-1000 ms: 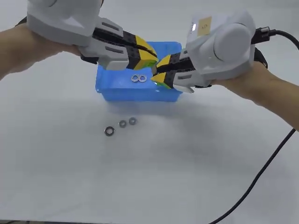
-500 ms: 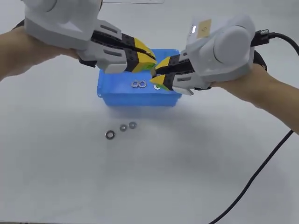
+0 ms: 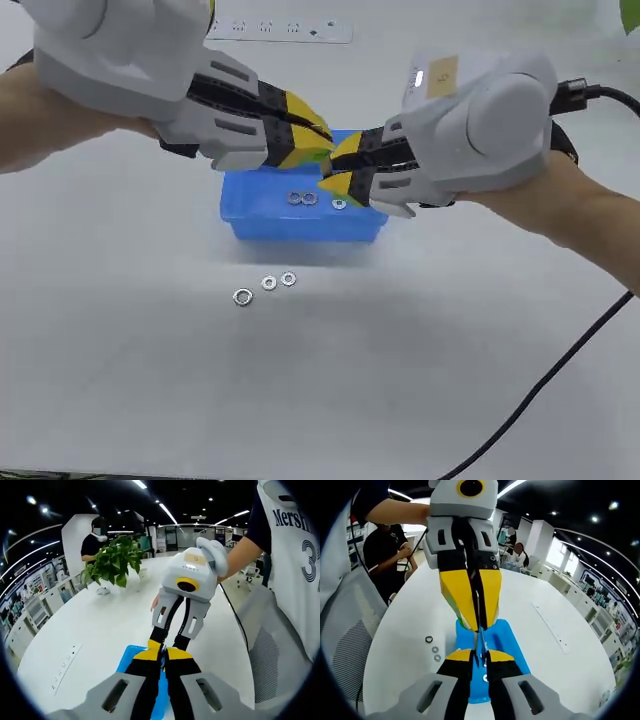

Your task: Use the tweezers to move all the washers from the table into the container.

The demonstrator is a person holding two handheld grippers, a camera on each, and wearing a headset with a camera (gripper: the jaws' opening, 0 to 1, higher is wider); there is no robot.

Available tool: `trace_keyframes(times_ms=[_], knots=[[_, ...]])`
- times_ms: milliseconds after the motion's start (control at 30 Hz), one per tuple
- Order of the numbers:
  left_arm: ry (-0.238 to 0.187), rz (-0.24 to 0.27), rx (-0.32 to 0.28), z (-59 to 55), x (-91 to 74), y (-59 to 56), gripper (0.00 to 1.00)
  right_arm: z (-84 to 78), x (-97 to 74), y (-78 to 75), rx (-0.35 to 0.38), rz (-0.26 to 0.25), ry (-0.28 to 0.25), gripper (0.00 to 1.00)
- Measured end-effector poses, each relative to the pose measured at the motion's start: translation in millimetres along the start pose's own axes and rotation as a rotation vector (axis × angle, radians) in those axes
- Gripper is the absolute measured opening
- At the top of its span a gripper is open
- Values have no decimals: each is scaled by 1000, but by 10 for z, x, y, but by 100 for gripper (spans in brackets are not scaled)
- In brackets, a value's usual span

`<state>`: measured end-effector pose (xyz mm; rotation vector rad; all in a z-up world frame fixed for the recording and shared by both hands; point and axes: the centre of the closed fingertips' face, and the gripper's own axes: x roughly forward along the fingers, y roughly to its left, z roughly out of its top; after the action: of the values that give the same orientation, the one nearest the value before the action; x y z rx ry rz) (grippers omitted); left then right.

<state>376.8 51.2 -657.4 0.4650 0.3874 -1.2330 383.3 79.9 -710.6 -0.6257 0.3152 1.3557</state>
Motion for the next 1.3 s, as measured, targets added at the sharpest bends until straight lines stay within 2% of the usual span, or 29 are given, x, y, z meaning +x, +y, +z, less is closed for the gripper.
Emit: trace_keyframes(times_ms=[133,267,500,700,933,1167,1300], knots=[[23,-7,24,-17,-97,-125,6,67,9,147,-23,22,1,11],[25,-6,12,-48,-203,-227,6,125,58,230,-78,36,8,11],[28,-2,-12,-157,-360,-399,6,194,151,458,-83,74,5,11],[30,-11,-46,-300,-386,-548,7,151,243,647,-67,102,8,11],[19,-12,-87,-414,-351,-624,7,44,299,782,-45,126,20,11],[16,4,-114,-493,-301,-640,7,-44,360,795,-14,138,23,11],[30,2,-129,-562,-282,-637,7,-72,407,818,6,146,18,11]])
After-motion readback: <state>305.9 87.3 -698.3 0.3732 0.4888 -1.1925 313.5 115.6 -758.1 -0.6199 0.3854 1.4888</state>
